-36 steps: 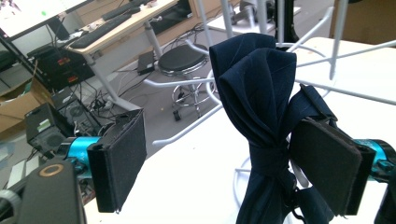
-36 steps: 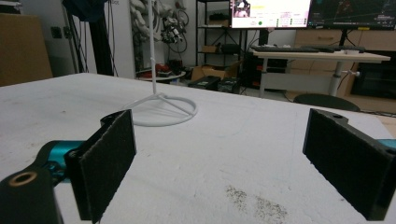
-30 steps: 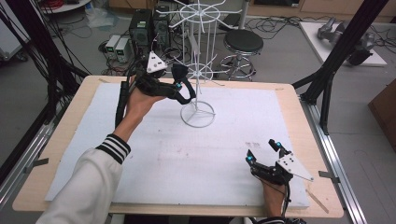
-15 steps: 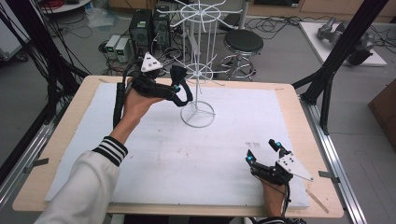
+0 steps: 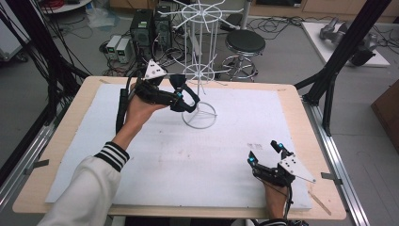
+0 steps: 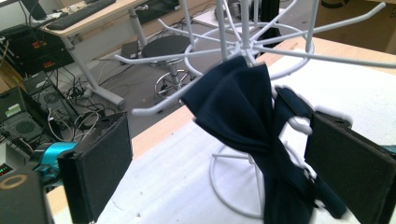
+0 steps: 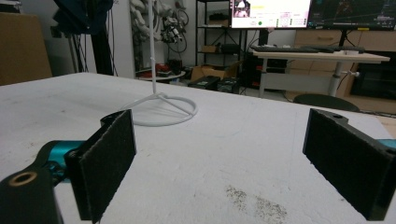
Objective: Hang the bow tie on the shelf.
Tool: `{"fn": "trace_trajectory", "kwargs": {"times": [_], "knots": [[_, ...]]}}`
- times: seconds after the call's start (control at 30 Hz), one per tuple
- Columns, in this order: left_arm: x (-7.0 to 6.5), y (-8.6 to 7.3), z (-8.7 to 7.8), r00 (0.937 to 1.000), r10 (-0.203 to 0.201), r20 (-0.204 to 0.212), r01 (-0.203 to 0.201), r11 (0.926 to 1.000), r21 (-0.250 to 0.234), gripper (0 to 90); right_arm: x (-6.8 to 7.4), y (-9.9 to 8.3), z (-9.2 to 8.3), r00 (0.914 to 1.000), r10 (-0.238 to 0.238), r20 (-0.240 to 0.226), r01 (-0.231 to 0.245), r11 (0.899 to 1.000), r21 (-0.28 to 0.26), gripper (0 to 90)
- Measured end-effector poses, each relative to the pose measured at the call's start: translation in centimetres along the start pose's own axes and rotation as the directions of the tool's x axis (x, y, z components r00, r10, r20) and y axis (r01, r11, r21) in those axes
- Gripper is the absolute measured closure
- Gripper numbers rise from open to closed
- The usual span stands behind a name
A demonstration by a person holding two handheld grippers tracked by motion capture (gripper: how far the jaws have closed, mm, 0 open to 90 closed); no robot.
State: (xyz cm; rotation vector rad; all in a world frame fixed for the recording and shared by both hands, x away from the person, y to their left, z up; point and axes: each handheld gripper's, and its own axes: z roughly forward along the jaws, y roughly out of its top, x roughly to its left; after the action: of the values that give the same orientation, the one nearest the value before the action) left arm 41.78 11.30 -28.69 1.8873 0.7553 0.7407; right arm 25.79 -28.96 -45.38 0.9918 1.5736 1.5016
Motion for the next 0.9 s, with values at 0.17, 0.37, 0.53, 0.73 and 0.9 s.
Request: {"fn": "trace_trajectory", "kwargs": {"times": [0.17,0.37,0.53,0.73,0.9], "knots": [[-0.5,-0.6,0.1,0.9999,0.0,0.013,0.0,1.0,0.002,8.2,0.1,0.0,0.0,1.0,0.004,-0.001,-0.004,1.0,0.006,8.6],[-0.7,-1.7,0.0,0.9993,-0.006,0.036,0.007,0.9999,-0.013,8.2,0.0,0.0,0.0,1.0,0.001,-0.001,-0.001,1.0,0.001,8.6],[-0.6,-3.5,-0.9,0.9969,-0.023,0.076,0.029,0.9961,-0.083,8.1,0.0,0.0,-0.1,1.0,0.003,-0.003,-0.003,1.0,-0.006,8.6],[-0.2,-7.3,-2.3,0.9898,-0.069,0.125,0.087,0.9853,-0.147,8.1,0.0,-0.1,-0.2,1.0,0.005,-0.004,-0.005,1.0,-0.019,8.6],[0.0,-11.5,-5.5,0.9891,-0.08,0.124,0.103,0.9749,-0.197,8.2,0.0,-0.1,-0.2,0.9999,0.01,-0.006,-0.01,1.0,-0.014,8.6]]}}
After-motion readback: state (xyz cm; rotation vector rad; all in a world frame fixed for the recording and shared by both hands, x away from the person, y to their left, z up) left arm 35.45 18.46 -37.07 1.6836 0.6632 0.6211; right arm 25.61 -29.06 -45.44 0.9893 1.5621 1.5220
